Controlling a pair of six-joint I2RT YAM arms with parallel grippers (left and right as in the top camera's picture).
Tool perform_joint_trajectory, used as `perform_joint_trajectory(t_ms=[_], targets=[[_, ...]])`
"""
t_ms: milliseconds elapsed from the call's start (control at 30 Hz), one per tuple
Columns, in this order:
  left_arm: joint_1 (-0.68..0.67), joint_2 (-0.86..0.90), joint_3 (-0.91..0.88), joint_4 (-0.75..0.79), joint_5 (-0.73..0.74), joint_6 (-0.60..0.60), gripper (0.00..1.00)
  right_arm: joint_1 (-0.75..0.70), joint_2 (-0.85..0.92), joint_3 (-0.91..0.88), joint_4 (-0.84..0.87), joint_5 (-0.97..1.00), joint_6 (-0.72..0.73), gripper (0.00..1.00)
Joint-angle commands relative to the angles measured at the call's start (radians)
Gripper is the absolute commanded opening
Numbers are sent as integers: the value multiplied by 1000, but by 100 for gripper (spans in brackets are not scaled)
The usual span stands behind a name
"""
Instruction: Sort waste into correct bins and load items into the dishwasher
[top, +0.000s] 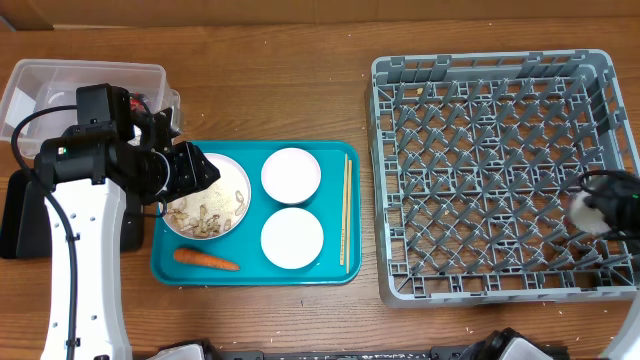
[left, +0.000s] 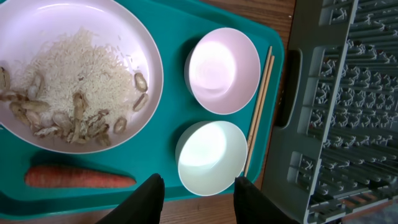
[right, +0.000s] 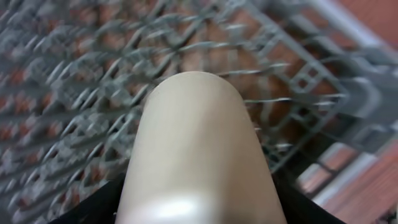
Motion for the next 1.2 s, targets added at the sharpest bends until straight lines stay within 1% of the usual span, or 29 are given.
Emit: perform_joint_trajectory(t_ms=[0, 200, 267, 400, 433, 533, 600, 733, 867, 1000, 1067, 1167], targets=[[3, -4, 8, -3, -13, 23, 39, -51, 2, -26, 31, 46, 55, 41], [3, -4, 8, -3, -13, 23, 39, -56, 62, -26, 34, 47, 55, 42], [3, -4, 8, -3, -13, 23, 40, -56, 88, -26, 34, 47, 55, 45], [3, -4, 8, -3, -13, 27, 40, -56, 137, -26, 25, 47, 55, 47], [3, -4, 8, -4, -13, 27, 40, -56, 148, -26, 24, 46, 55, 49], [3, -4, 8, -4, -13, 27, 40, -56, 177, -26, 22, 40, 55, 68], [3, -4, 8, -4, -13, 27, 40, -56, 185, -26, 20, 38, 55, 73], [3, -4, 8, -4, -13, 27, 40, -56, 186, -26, 19, 37, 55, 80], [3, -4, 8, -4, -13, 33, 40, -56, 186, -26, 16, 29, 55, 81], [3, -4, 8, -5, -16, 34, 41, -56, 186, -26, 17, -27, 53, 82], [3, -4, 8, -11, -18, 34, 41, -56, 185, -23, 17, -89, 48, 81], [3, -4, 8, -25, -69, 34, 41, -51, 174, -3, 0, -272, -56, 78]])
